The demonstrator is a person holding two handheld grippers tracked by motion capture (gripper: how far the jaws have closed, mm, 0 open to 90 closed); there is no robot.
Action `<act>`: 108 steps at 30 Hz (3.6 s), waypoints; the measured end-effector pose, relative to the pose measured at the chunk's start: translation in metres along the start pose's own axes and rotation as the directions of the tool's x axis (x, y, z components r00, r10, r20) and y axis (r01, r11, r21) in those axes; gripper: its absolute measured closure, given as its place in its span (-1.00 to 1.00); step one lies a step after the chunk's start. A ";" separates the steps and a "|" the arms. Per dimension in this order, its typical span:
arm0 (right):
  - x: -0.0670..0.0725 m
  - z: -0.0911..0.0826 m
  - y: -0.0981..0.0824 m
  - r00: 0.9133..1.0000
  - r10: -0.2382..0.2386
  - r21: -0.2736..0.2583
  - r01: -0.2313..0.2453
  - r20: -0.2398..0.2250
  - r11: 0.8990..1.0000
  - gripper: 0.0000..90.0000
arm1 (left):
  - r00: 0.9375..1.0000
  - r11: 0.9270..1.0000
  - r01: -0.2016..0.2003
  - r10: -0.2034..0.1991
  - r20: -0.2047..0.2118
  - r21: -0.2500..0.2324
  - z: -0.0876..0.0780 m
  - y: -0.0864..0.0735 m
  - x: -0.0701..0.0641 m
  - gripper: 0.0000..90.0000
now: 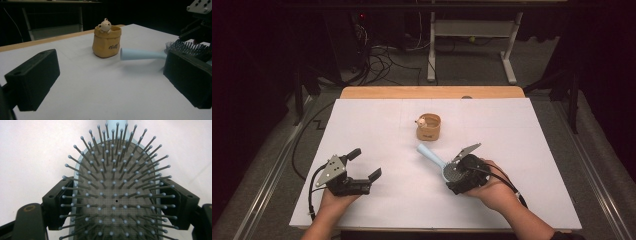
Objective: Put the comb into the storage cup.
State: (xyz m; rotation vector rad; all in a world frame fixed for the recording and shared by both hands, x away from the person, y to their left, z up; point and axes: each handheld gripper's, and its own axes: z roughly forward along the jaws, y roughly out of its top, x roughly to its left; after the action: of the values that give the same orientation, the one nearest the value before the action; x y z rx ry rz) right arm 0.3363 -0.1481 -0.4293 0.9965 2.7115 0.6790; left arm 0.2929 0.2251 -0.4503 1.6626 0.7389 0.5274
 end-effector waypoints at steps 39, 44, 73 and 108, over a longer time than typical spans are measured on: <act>0.014 0.001 0.023 0.997 -0.072 0.010 0.072 -0.042 0.997 -0.54 | 0.973 0.969 -0.228 0.230 -0.015 0.092 0.053 -0.006 -0.029 -1.00; 0.012 -0.002 0.024 0.997 -0.060 0.002 0.060 -0.051 0.998 -0.54 | 0.966 0.962 -0.254 0.257 -0.017 0.105 0.052 -0.009 -0.033 -0.98; 0.027 -0.002 0.042 0.991 -0.106 0.015 0.108 -0.082 0.994 -0.54 | 0.913 0.904 -0.393 0.406 -0.048 0.168 0.049 -0.023 -0.045 -0.95; 0.032 0.004 0.049 0.985 -0.134 0.041 0.139 -0.107 0.989 -0.54 | 0.855 0.847 -0.497 0.515 -0.062 0.187 0.052 -0.024 -0.052 -0.92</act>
State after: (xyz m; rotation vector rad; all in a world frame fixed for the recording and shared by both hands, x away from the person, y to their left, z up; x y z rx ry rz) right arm 0.3405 -0.0930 -0.4099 0.7970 2.8673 0.6602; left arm 0.2881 0.1555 -0.4824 2.0085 0.4166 0.9602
